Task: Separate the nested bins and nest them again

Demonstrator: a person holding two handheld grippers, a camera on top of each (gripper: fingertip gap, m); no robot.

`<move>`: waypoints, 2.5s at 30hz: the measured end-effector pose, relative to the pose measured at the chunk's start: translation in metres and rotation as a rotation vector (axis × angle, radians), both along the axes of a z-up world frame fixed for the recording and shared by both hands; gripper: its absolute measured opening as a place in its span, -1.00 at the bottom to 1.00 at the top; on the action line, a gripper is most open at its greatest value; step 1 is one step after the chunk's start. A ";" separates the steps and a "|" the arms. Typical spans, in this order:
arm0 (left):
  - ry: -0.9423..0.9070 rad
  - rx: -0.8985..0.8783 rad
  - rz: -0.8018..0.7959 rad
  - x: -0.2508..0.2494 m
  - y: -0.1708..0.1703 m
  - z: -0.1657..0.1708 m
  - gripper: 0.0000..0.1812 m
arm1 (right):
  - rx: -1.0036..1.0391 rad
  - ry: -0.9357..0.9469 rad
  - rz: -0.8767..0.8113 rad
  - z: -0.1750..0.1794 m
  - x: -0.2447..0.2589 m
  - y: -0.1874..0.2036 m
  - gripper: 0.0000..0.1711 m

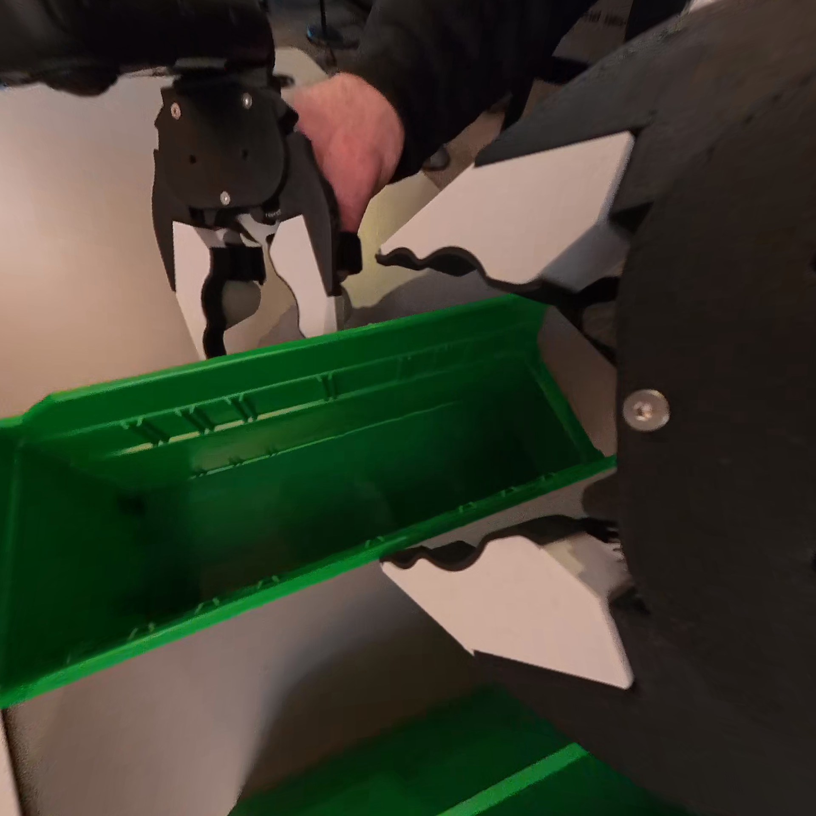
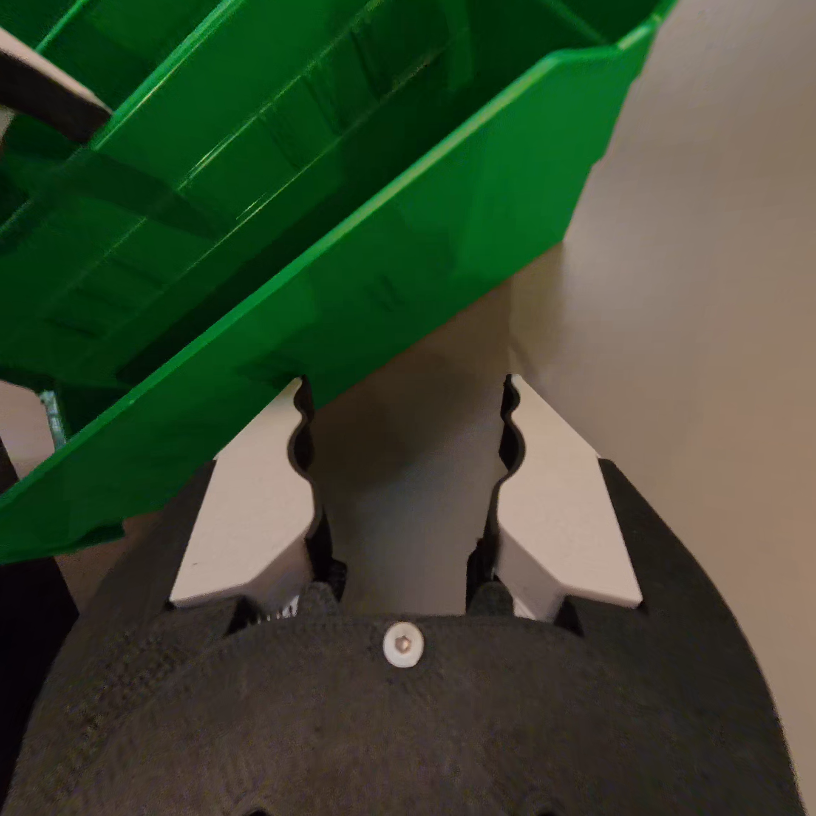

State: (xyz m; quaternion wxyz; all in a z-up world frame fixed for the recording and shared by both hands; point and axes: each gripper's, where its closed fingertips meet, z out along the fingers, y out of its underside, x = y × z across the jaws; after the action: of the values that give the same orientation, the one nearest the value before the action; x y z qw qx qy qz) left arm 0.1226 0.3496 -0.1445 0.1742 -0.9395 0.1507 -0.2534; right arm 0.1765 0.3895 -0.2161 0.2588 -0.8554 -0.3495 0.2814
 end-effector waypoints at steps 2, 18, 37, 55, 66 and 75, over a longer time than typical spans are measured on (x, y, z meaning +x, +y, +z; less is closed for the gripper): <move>-0.022 -0.004 -0.012 0.000 -0.003 0.001 0.35 | -0.013 0.002 0.012 0.001 -0.001 0.001 -0.08; 0.593 0.065 0.200 -0.336 0.017 0.029 0.70 | -0.110 0.083 -0.047 -0.003 0.005 -0.020 0.00; 0.492 -0.074 0.175 -0.372 -0.016 0.004 0.25 | -0.108 0.071 -0.068 0.003 -0.002 -0.021 -0.02; 0.455 -0.059 0.132 -0.365 -0.026 0.006 0.18 | -0.122 0.064 -0.068 0.000 -0.003 -0.024 -0.03; 0.495 0.038 0.137 -0.368 -0.025 0.007 0.17 | -0.132 0.063 -0.059 -0.002 -0.005 -0.027 -0.03; 0.414 0.076 0.124 -0.358 -0.024 0.009 0.16 | -0.141 0.056 -0.052 -0.004 -0.006 -0.028 -0.04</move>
State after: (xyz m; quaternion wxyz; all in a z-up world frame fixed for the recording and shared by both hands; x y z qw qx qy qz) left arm -0.2352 0.3254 -0.1357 0.1903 -0.9717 0.1348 -0.0382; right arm 0.1705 0.3617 -0.2199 0.2150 -0.8720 -0.2993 0.3222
